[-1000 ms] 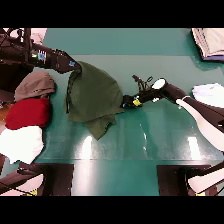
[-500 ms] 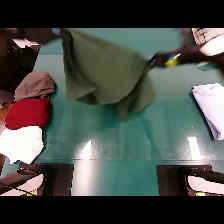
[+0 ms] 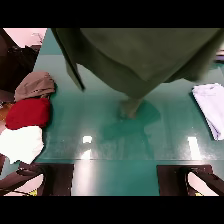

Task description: Fold the shirts.

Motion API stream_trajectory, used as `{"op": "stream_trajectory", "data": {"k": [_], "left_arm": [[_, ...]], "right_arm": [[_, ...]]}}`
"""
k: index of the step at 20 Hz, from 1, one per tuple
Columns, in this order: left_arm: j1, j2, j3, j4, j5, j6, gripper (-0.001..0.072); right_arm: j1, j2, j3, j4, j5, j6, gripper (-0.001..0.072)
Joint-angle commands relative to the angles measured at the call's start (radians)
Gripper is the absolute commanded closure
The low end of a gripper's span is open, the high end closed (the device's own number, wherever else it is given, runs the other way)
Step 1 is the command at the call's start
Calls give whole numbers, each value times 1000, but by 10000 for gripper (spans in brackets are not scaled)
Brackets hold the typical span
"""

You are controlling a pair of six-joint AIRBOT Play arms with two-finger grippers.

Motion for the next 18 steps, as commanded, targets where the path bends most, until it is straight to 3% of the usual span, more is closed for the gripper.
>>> {"op": "stream_trajectory", "data": {"k": [1, 5, 9, 12, 15, 18], "left_arm": [[0, 37, 7, -127, -18, -4, 684], [0, 63, 4, -87, -63, -29, 685], [0, 62, -183, 267, -198, -110, 685], [0, 62, -488, 451, -180, -114, 685], [0, 61, -866, 612, -1, -102, 684], [1, 47, -1115, 786, 309, -107, 684]], "right_arm": [[-70, 82, 59, -67, -8, 1, 695], [-95, 101, -14, -64, -59, 1, 696], [95, -88, 21, -73, 1, 2, 696], [251, -307, 23, -75, 42, 3, 696], [336, -565, 17, -76, 68, 2, 696], [365, -748, -27, -74, -60, 3, 695]]}}
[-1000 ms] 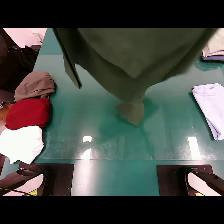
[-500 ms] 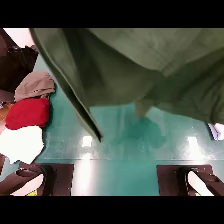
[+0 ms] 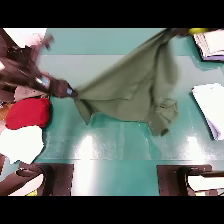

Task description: Fold the shirts.

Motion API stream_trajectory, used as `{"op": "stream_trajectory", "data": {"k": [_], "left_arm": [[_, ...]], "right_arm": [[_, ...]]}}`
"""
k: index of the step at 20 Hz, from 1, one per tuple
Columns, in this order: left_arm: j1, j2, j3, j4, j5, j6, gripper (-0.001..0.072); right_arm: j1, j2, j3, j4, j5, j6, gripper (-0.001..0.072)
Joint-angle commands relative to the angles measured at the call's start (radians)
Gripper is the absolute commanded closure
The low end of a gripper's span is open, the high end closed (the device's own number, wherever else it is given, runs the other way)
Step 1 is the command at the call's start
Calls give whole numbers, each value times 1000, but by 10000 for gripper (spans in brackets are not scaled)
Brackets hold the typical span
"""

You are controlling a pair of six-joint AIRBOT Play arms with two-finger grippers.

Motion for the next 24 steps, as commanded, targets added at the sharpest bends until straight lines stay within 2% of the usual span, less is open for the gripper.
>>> {"op": "stream_trajectory", "data": {"k": [1, 5, 6, 7, 8, 11, 14, 16, 18, 22, 24], "left_arm": [[5, -25, -274, 226, 322, -13, 684], [38, -80, -280, 219, 478, -32, 682], [46, -82, -280, 216, 513, -49, 494], [51, -82, -280, 221, 541, -77, 190], [61, -82, -277, 217, 553, -100, 123], [146, -81, -210, 216, 470, -108, 123], [269, -78, -128, 211, 242, -80, 122], [315, -62, -166, 200, 139, -51, 123], [313, -18, -277, 138, 140, -45, 122], [312, 54, -544, -193, 232, 74, 123], [269, 59, -643, -233, 294, 106, 123]], "right_arm": [[50, -224, -28, 3, -114, 3, 695], [51, -331, 13, 10, -185, 44, 688], [50, -338, 13, 14, -205, 62, 634], [44, -339, 13, 21, -216, 77, 386], [36, -338, 13, 45, -219, 78, 257], [-14, -299, 13, 98, -150, 78, 261], [-75, -203, -46, 102, 21, 53, 264], [-113, -111, -156, 116, 107, 19, 264], [-137, -20, -288, 116, 142, 12, 264], [-132, 129, -511, 116, 95, -13, 264], [-128, 185, -589, 116, 58, -13, 264]]}}
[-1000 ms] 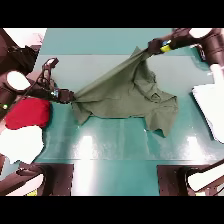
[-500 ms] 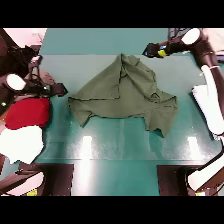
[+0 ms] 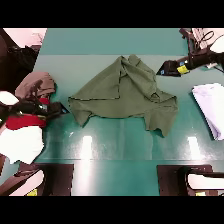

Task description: Fold the shirts.

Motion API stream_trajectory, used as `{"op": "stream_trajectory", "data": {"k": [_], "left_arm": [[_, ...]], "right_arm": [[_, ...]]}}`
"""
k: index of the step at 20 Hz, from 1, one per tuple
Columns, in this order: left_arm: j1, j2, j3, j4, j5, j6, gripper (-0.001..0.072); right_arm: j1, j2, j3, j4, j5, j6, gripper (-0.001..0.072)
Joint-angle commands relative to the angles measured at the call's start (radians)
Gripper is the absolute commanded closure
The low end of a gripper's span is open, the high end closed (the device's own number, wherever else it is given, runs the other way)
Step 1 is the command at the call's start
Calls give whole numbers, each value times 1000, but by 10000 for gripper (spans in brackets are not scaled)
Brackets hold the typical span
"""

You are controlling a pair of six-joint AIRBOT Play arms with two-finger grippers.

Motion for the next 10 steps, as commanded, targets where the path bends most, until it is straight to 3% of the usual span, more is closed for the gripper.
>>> {"op": "stream_trajectory", "data": {"k": [1, 6, 10], "left_arm": [[-65, 24, -180, -149, 100, 71, 123], [-242, 24, -247, -223, 319, 68, 123], [-308, 16, -247, -246, 379, 68, 124]], "right_arm": [[-2, 112, -159, 2, -47, -10, 264], [-3, 201, -267, 0, -73, -10, 264], [-6, 226, -300, -1, -82, -10, 264]]}}
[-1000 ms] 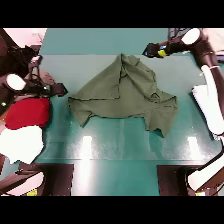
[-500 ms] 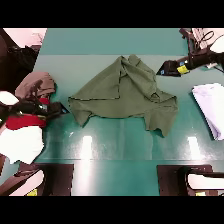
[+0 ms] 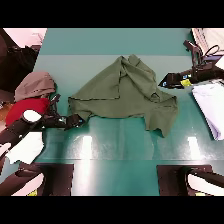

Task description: Fold the shirts.

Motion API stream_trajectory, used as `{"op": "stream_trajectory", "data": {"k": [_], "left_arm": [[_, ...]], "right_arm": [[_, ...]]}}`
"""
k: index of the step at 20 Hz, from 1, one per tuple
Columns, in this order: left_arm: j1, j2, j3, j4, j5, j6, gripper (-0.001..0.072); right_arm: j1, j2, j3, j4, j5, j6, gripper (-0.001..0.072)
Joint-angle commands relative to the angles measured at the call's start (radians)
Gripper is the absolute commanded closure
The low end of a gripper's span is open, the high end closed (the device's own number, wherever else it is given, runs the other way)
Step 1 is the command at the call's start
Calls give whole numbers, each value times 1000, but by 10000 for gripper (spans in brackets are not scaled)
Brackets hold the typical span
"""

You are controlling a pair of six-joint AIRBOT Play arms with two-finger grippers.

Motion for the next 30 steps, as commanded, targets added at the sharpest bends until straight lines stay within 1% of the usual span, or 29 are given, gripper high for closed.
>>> {"op": "stream_trajectory", "data": {"k": [1, 3, 4, 5, 8, 10, 13, 16, 17, 19, 21, 25, 26, 27, 30], "left_arm": [[-59, -4, -12, -42, 76, 3, 157], [-60, -4, -12, -43, 83, 3, 425], [-60, -4, -11, -43, 82, 3, 582], [-60, -4, -5, -40, 73, 2, 685], [-60, 3, 87, 9, 2, 3, 685], [-60, 3, 205, 80, -74, 3, 685], [-60, 3, 378, 156, -137, 3, 684], [-60, 3, 464, 160, -127, 3, 684], [-60, 3, 473, 159, -122, 3, 684], [-60, 2, 474, 160, -125, 2, 685], [-60, 2, 474, 159, -142, 2, 684], [-60, 2, 474, 159, -148, -1, 684], [-60, 2, 474, 158, -147, -1, 684], [-60, 2, 474, 158, -146, -1, 684], [-60, 2, 474, 158, -145, 0, 684]], "right_arm": [[0, 24, -32, 1, -9, 0, 264], [0, 24, -32, 0, -9, 0, 264], [-1, 24, -32, -1, -3, 1, 265], [-14, 26, -32, 0, 21, 4, 264], [-95, 34, -49, 0, 134, 4, 264], [-183, 79, -131, 0, 144, 4, 264], [-365, 154, -320, 1, 113, 4, 264], [-539, 161, -464, 5, 44, 2, 264], [-583, 145, -489, 10, 15, -11, 264], [-642, 86, -502, 90, -9, -87, 265], [-669, 15, -500, 184, -32, -149, 265], [-637, -138, -431, 210, -47, -166, 267], [-615, -167, -402, 210, -42, -166, 289], [-588, -190, -374, 210, -37, -166, 341], [-513, -241, -312, 204, -33, -165, 346]]}}
